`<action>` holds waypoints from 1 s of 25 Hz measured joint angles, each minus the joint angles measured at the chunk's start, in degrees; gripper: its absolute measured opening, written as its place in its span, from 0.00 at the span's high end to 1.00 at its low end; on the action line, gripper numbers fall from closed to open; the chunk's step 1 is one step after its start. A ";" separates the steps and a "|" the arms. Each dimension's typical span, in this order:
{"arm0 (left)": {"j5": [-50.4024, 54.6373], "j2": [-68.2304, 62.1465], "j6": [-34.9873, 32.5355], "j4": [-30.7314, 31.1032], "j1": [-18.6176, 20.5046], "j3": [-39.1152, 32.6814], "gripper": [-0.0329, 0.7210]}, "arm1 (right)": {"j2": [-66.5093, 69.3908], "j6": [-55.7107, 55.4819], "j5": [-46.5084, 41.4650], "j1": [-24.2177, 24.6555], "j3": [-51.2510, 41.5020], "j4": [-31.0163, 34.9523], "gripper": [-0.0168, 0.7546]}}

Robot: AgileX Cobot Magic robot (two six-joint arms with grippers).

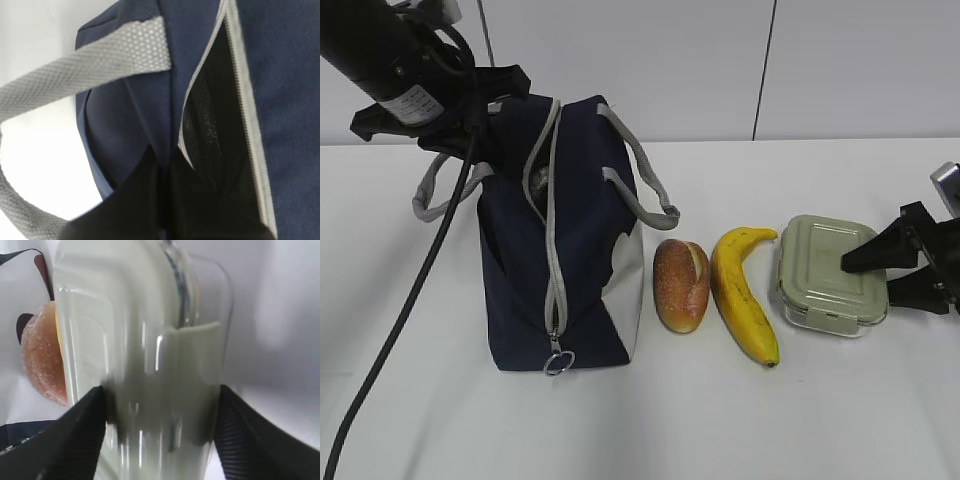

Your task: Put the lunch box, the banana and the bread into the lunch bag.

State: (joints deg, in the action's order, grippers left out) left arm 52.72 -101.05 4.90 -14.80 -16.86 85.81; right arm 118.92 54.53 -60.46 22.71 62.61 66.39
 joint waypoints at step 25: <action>0.00 0.00 0.00 0.00 0.00 0.00 0.96 | -1.14 -1.48 -3.72 -0.77 8.59 7.39 0.47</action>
State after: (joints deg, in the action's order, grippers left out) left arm 52.72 -101.05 4.90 -14.80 -16.86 85.81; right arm 117.78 53.04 -64.18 21.95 71.21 73.79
